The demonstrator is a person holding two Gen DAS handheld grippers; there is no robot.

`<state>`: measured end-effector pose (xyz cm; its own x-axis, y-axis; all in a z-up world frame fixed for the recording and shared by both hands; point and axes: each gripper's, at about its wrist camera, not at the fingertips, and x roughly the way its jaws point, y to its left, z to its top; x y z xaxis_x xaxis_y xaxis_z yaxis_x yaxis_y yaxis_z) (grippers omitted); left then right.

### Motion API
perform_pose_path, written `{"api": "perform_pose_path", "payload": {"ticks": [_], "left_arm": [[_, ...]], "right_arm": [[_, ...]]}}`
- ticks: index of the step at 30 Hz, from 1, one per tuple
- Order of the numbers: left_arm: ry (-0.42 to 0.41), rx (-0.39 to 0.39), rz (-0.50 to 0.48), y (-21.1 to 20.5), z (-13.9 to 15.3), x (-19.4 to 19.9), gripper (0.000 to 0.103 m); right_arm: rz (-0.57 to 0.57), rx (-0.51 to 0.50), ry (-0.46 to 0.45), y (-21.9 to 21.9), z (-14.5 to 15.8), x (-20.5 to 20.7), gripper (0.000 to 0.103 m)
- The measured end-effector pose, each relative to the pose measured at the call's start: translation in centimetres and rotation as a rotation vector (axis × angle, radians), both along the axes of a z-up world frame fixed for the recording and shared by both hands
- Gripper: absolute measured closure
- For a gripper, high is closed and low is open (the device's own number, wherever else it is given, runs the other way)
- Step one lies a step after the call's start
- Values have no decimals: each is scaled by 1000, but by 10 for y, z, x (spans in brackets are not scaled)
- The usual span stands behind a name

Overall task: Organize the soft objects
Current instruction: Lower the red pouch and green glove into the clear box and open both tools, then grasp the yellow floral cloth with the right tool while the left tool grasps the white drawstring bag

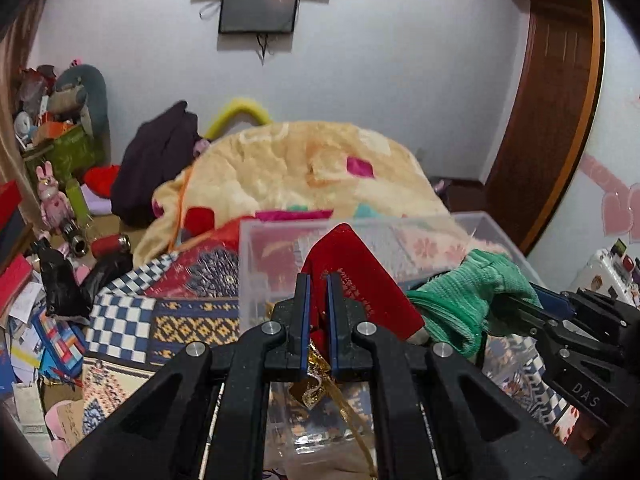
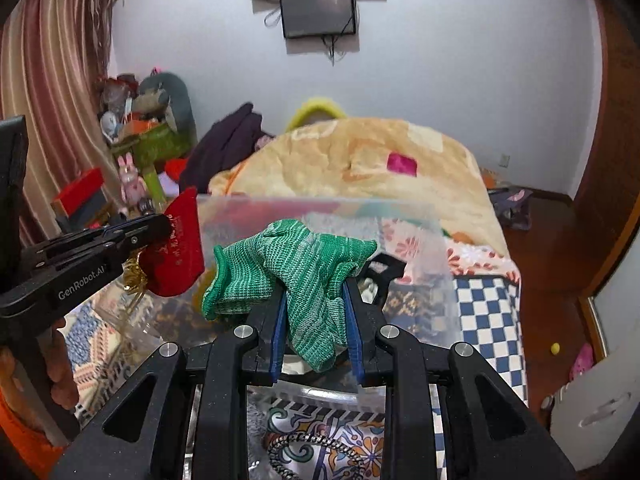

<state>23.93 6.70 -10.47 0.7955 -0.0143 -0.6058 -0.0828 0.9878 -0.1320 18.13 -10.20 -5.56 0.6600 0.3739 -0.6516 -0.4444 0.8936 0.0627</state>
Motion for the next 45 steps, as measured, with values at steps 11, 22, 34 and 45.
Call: {"api": "perform_pose_path", "payload": {"ticks": [11, 22, 34, 45], "left_arm": [[48, -23, -39, -4, -10, 0, 91], [-8, -63, -90, -1, 16, -43, 61], [-93, 6, -143, -19, 39, -119, 23], [12, -47, -105, -17, -2, -161, 14]], "right_arm": [[-5, -26, 26, -4, -4, -2, 65], [-4, 31, -22, -24, 20, -22, 41], [-14, 103, -91, -46, 34, -68, 18], [76, 24, 13, -22, -12, -106, 18]]}}
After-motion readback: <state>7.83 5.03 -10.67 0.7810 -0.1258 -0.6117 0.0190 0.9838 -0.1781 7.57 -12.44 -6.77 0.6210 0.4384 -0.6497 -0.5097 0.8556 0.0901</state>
